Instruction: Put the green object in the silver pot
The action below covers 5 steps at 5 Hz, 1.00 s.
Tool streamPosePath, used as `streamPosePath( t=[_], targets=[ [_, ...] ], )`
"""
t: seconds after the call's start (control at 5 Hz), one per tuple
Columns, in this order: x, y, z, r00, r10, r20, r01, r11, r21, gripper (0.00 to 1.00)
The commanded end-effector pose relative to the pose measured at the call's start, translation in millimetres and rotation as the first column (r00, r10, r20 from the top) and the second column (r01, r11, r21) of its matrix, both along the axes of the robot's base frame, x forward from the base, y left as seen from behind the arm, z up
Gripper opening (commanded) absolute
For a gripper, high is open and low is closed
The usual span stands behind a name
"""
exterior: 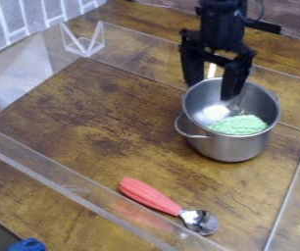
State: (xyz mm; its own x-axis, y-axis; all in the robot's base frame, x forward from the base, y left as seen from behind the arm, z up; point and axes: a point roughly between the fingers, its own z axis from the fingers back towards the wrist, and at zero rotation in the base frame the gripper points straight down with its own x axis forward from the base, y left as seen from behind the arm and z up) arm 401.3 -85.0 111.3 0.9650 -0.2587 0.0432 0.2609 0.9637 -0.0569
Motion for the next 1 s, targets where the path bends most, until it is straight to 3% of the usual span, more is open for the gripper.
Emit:
streamPosePath(
  t=[0.0,0.4,0.8],
  targets=[
    [9.8,-3,39.1,0.992,0.097,0.084,-0.098,0.995,-0.001,1.00],
    [11.6,-4,30.2,0.999,0.020,0.048,-0.020,1.000,-0.004,1.00],
    [12.1,-13,22.6,0.998,0.063,0.001,-0.063,0.998,-0.011,1.00]
  ],
)
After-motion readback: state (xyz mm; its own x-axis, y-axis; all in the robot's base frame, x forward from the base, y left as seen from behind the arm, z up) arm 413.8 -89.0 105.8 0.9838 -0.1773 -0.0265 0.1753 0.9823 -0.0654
